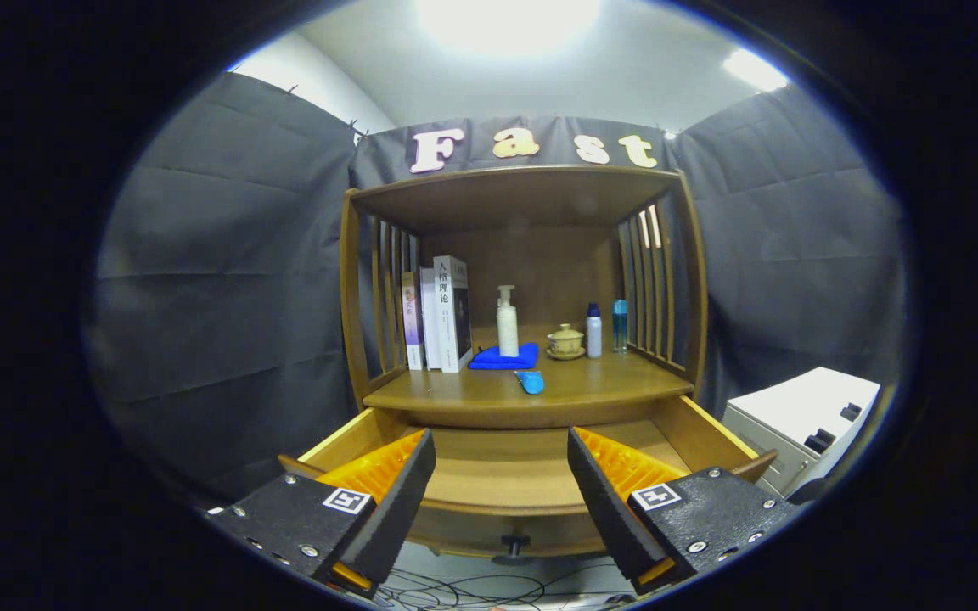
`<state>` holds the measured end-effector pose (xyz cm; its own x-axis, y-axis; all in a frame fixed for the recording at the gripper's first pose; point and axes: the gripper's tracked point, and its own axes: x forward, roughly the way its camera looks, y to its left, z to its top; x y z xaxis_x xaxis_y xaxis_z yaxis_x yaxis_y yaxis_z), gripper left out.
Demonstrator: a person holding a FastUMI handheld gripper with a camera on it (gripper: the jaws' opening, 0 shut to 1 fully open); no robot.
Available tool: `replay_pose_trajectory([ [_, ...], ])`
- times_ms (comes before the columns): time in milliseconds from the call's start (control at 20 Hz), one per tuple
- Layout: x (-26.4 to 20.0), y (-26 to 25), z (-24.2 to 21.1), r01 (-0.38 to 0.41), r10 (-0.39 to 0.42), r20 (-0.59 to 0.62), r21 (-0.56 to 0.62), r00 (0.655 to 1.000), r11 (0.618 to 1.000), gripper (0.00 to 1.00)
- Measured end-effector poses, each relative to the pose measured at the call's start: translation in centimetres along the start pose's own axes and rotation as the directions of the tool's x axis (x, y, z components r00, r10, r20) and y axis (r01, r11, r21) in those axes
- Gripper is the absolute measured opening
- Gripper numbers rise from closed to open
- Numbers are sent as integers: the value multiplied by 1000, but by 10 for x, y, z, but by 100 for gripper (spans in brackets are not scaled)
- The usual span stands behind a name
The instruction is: Pull open the drawer, take out the items inside it, and place them on the countertop above the cabinet.
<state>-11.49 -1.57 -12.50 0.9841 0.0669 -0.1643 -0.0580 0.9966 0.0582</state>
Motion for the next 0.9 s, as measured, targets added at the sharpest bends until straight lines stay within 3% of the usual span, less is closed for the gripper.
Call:
replay_pose_trajectory([
  [300, -21, -23, -70, 33, -43, -133, -76, 990, 997, 96],
  [900, 20, -9, -115, 89, -78, -166, 64, 983, 994, 96],
])
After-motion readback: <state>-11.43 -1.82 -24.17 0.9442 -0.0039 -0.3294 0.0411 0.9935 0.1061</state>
